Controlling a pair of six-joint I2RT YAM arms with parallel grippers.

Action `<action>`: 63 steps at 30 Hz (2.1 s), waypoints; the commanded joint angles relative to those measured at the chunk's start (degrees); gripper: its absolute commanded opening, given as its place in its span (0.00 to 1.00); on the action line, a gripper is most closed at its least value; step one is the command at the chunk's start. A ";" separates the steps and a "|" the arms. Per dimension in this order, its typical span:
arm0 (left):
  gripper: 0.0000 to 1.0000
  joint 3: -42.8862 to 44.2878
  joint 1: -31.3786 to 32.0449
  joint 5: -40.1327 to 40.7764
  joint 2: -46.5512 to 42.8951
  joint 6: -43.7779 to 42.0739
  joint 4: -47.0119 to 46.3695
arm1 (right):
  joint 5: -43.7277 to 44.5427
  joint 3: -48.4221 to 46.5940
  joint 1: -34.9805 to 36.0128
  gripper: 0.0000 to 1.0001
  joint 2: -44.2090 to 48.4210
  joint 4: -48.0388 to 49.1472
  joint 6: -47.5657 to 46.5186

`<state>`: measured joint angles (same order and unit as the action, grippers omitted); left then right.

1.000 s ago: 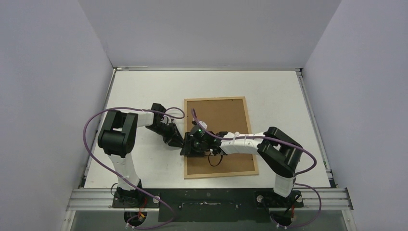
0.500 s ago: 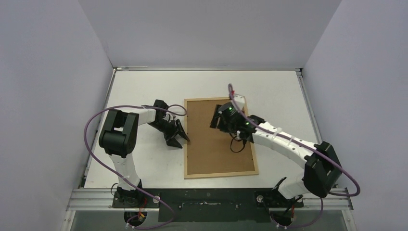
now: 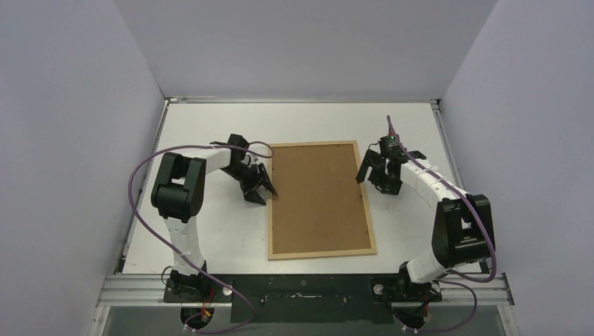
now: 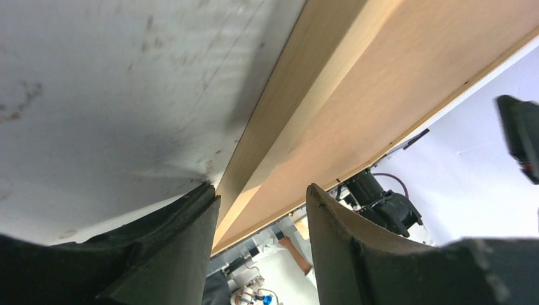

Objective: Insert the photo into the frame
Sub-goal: Install the photo frame at the center of the board, then adjust the photo frame at the center of the board, then install the photo frame at the center of the board.

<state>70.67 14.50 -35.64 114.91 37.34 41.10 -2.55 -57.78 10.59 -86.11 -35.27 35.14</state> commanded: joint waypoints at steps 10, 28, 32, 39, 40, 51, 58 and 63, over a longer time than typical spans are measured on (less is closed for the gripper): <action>0.52 14.39 1.12 13.43 12.99 -4.91 -7.58 | -17.80 4.33 0.18 0.87 -6.87 1.30 -9.06; 0.52 36.86 2.11 9.68 24.39 -8.04 -7.26 | -28.38 10.41 13.02 0.85 -1.18 20.31 4.95; 0.52 37.92 1.96 12.05 24.72 -9.14 -8.80 | -23.08 11.87 17.77 0.85 1.17 26.71 11.75; 0.55 42.58 1.59 13.19 24.58 -10.99 -9.12 | -14.79 10.72 23.28 0.85 4.26 27.70 15.89; 0.56 44.23 1.58 15.13 24.23 -11.94 -6.12 | -12.29 9.79 23.93 0.85 4.87 24.61 15.31; 0.74 26.01 -4.45 33.69 1.26 -12.56 4.29 | -12.64 5.38 25.24 0.80 10.29 12.55 4.85; 0.77 4.24 -5.22 30.13 -16.85 -4.52 4.82 | -30.58 0.18 31.14 0.48 -3.72 29.16 5.64; 0.74 -10.30 -4.70 23.68 -22.91 3.04 -0.15 | -38.45 -1.22 34.90 0.18 -12.99 38.71 10.24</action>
<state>68.64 9.15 -6.63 94.11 33.12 43.99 -31.24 -56.60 43.24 -94.67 -7.75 42.30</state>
